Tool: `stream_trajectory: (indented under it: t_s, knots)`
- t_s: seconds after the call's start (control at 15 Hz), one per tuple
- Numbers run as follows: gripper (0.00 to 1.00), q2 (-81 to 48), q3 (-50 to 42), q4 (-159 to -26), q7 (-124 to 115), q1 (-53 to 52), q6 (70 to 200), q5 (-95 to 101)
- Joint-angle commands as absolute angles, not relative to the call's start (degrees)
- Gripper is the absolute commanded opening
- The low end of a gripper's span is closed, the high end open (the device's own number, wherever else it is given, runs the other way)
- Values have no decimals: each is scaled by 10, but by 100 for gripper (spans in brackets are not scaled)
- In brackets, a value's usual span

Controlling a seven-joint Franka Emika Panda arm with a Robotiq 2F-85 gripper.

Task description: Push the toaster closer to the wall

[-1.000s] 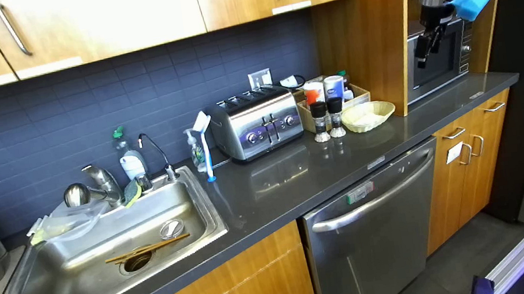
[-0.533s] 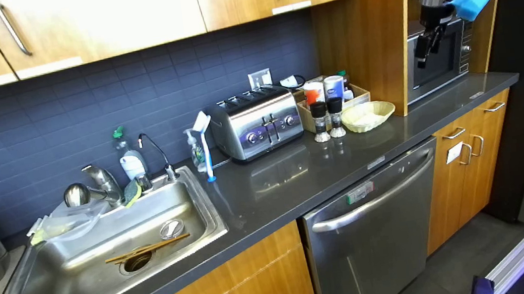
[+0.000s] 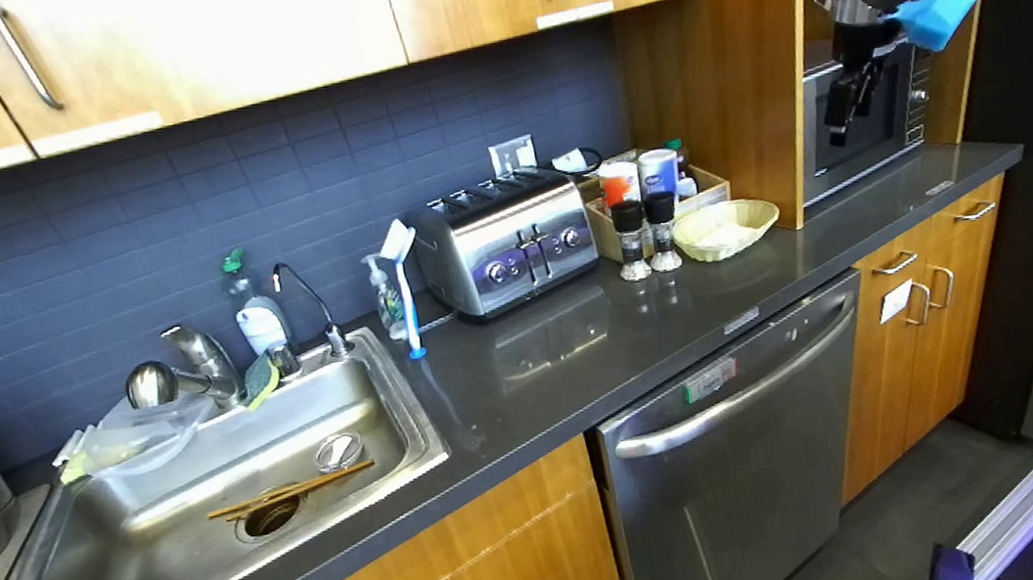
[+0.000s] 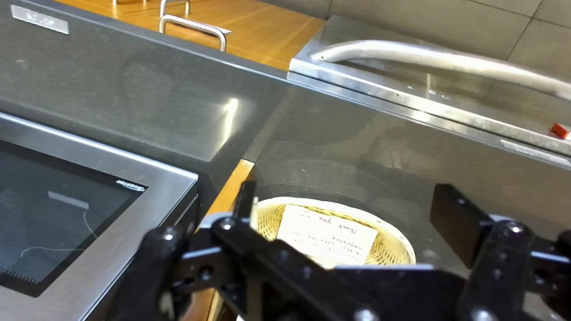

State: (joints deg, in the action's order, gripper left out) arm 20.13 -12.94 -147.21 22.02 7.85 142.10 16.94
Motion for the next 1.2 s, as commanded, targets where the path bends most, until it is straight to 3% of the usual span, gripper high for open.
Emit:
stream_trajectory:
  t_s: [0.0, 0.53, 1.13]
  knots:
    - [100, 240, -121, -1506, 235, 92, 1408, 195]
    - [100, 329, -115, -1588, 293, 95, 1376, 267]
    - [100, 305, -76, -1593, 311, 77, 1300, 376]
